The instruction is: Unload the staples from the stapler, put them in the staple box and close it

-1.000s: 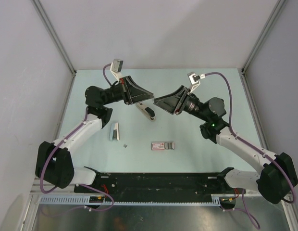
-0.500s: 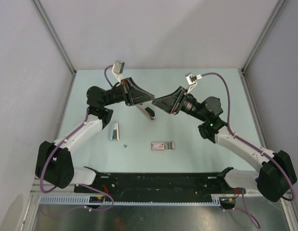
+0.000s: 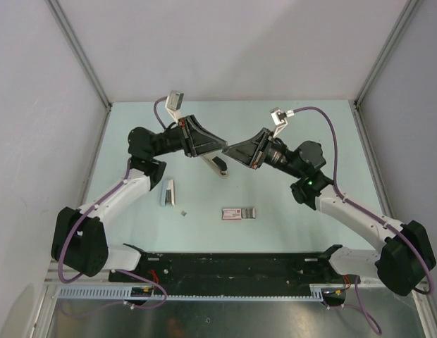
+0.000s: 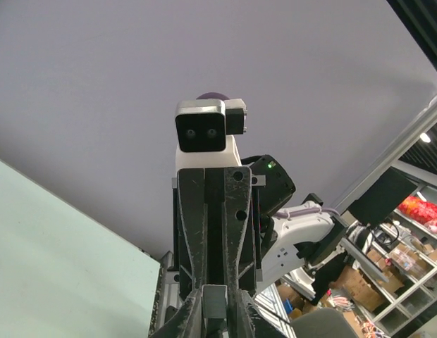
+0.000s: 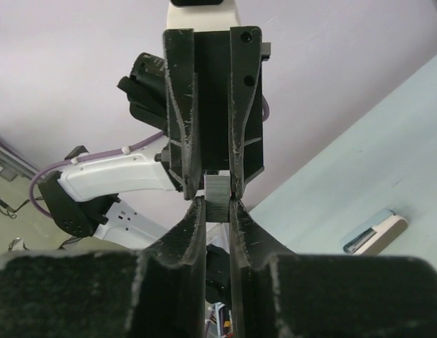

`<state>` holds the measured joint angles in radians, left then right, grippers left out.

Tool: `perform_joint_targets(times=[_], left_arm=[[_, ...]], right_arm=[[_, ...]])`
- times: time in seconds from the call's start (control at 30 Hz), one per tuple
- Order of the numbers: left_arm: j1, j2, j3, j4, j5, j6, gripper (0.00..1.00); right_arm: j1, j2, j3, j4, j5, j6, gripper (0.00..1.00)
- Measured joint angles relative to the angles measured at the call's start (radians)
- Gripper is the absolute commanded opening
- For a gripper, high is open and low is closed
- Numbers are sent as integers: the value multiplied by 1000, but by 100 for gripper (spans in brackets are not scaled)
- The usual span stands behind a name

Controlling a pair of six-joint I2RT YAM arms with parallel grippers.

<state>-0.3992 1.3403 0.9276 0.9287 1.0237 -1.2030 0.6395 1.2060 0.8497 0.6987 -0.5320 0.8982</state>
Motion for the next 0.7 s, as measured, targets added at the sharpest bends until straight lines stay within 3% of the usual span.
perform_joint_targets(times=[0.07, 0.13, 0.23, 0.33, 0.47, 0.7], left_arm=[[-1, -1, 0, -4, 4, 8, 45], [-2, -4, 0, -15, 9, 21, 64], [-1, -16, 1, -55, 11, 57, 84], [13, -32, 16, -172, 4, 135, 90], [27, -35, 101, -488, -62, 351, 96], [31, -35, 188, -994, -265, 773, 99]], right_arm=[[0, -4, 0, -20, 2, -13, 2], [0, -13, 0, -55, 8, -31, 1], [2, -35, 2, -162, 35, -90, 0], [16, -56, 4, -294, 87, -165, 0], [76, -74, 4, -491, 213, -268, 0], [211, -77, -39, -738, 583, -297, 0]])
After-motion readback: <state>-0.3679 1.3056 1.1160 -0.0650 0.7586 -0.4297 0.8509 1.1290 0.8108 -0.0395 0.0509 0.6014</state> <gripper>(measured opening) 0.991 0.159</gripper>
